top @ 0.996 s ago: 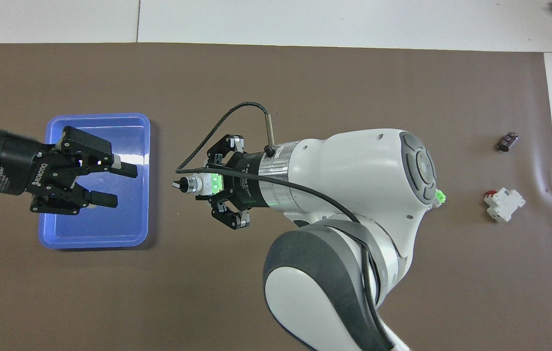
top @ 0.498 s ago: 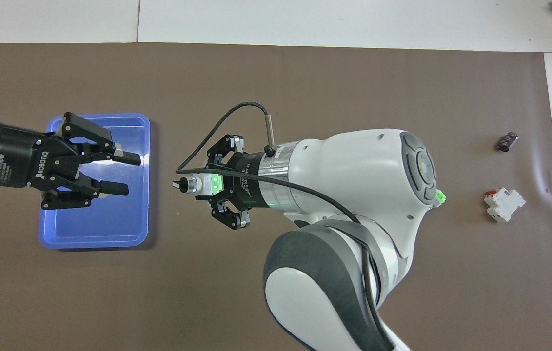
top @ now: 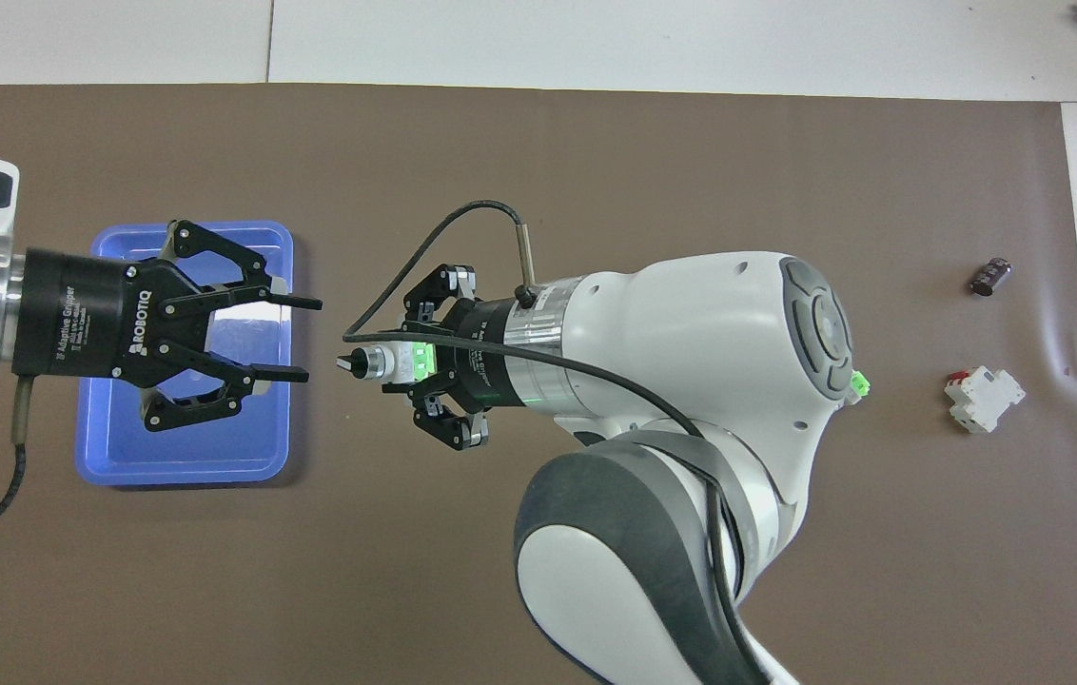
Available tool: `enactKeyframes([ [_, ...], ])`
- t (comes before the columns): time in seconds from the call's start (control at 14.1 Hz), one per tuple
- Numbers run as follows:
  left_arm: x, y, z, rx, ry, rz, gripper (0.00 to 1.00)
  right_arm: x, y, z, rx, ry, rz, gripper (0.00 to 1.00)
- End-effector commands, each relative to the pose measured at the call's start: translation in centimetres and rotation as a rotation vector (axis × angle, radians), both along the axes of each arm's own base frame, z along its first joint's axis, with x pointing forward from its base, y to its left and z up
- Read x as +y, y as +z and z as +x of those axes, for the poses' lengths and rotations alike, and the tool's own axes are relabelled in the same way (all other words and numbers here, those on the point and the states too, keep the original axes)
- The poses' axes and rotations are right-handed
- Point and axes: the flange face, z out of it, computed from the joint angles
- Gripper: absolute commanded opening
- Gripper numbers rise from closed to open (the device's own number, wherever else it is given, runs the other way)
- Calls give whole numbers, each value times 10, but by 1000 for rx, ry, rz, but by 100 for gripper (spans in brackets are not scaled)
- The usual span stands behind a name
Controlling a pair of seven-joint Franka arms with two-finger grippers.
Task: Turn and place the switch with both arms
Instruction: 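Hold the switch with the right gripper while the left gripper approaches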
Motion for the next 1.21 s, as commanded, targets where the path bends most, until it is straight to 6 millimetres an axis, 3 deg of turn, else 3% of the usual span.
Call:
enactKeyframes([
  [0.0,-3,-2,-15,66,47,41,56,-2,6,-2,-2,6,-14,0],
  [0.57,-37,-18,-27,60,80,85,53,-2,6,-2,-2,6,-14,0],
  [0.85,-34,-19,-27,65,80,85,44,-2,6,-2,-3,6,-15,0],
  [1.14,-25,-15,-23,59,102,81,51,-3,8,-3,-4,8,-15,0],
])
